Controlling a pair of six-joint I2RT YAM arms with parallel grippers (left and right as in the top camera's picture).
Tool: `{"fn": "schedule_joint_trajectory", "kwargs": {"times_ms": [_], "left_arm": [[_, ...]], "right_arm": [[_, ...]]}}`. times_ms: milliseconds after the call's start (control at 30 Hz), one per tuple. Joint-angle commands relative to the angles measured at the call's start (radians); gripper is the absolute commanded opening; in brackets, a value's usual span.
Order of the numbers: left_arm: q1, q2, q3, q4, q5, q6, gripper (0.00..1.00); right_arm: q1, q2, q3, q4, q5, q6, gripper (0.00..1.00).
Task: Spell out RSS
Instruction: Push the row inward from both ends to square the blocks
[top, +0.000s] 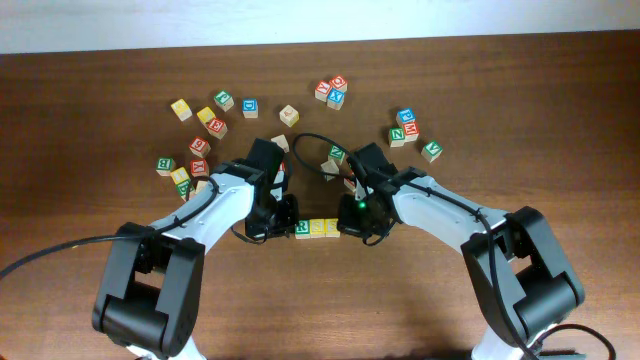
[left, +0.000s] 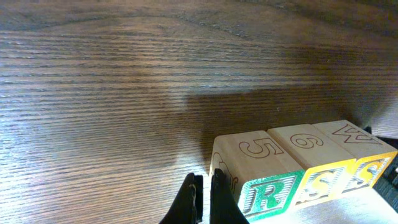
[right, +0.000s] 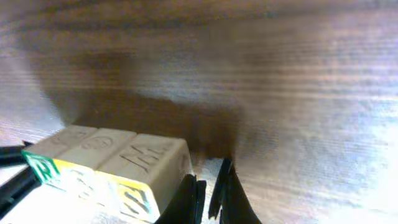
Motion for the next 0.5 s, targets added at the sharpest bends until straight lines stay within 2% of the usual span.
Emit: {"fn": "schedule_joint_trajectory", "kwargs": {"times_ms": [0, 267, 400, 467], "left_arm": [[-0.005, 0.01, -0.006, 0.002, -0.022, 0.013, 0.0], [-0.002, -0.01, -0.005, -0.047, -0.138, 0.012, 0.0], [0.017, -0.091, 0.0, -0.078, -0.209, 0.012, 0.0], [0.045, -0.192, 0.018, -0.132, -0.233, 0.013, 0.0]], "right_arm": [[-0.013, 0.016, 0.01, -0.033, 0.024, -0.04, 0.04], [-0.032, 0.013, 0.058, -0.105, 0.035, -0.085, 0.04], [-0.036, -0.028, 0.147, -0.251, 0.107, -0.096, 0.04], [-0.039, -0.08, 0.204, -0.348, 0.137, -0.116, 0.04]]}}
